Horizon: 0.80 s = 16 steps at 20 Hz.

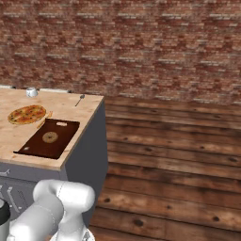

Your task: Take the pizza cutter from the drawer on the left and place it on the dining counter for cutting.

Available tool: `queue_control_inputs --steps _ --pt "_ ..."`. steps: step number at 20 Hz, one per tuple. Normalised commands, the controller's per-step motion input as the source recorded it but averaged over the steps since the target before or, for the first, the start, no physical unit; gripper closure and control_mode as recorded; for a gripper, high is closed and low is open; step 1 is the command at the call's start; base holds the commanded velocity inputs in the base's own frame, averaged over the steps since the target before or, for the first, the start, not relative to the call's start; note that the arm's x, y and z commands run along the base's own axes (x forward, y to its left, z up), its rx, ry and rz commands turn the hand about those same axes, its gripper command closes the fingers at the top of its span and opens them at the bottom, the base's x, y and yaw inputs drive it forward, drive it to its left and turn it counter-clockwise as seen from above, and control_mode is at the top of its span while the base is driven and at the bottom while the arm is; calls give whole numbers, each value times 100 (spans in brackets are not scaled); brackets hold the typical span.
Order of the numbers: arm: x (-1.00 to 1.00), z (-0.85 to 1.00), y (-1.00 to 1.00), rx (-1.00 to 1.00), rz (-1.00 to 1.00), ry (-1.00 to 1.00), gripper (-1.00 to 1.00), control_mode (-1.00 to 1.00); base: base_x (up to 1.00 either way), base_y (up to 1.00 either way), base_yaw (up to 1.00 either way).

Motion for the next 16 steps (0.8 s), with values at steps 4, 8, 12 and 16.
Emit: queue_control_inputs --steps 4,8,12,16 --pt "8 -32 39 -3 0 -19 -100 -100 0 0 0" --pt "5 -23 35 0 0 -22 -100 -100 0 0 0" --pt "2 -18 18 0 0 -22 -100 -100 0 0 0" --pt "13 -22 9 0 0 -11 -100 -100 0 0 0"
